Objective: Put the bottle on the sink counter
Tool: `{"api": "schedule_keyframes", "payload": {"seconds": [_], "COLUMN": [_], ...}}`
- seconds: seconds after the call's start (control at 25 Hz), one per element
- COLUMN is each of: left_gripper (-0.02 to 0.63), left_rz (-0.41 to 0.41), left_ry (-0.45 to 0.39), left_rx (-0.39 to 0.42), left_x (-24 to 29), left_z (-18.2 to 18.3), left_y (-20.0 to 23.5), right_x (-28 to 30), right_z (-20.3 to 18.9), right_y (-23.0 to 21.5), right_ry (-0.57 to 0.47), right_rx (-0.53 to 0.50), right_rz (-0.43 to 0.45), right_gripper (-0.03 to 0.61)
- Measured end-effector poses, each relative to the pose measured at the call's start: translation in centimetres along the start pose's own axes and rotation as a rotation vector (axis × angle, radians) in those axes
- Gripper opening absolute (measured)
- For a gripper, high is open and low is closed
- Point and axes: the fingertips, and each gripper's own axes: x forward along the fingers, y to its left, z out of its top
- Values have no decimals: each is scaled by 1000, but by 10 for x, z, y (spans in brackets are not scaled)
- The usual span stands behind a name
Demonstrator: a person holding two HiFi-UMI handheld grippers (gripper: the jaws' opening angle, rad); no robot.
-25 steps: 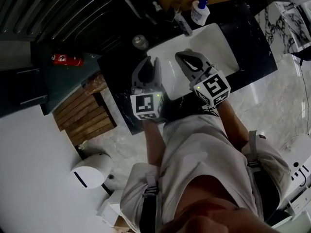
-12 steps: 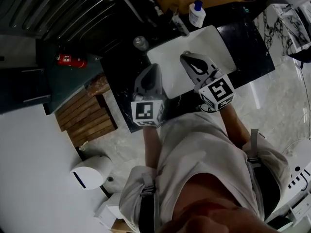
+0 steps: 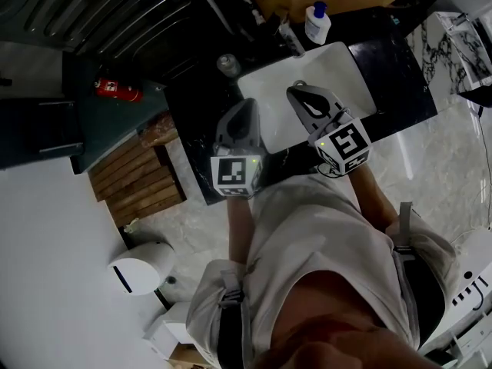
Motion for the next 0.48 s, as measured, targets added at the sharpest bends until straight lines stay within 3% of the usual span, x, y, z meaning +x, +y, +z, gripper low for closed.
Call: {"api": "schedule_keyframes", "payload": {"seconds": [0.48], "left_gripper": [6], "left_rz": [7], "left_ry": [27], "left_rx": [-11], "left_x": [-3], "left_z": [-12], "left_y": [-2], "right_x": [-1], "right_z": [-7], "right_y": [8], "right_ry": [13], "right_rx": [6], "right_rz": [15], "right_gripper": [-3]}}
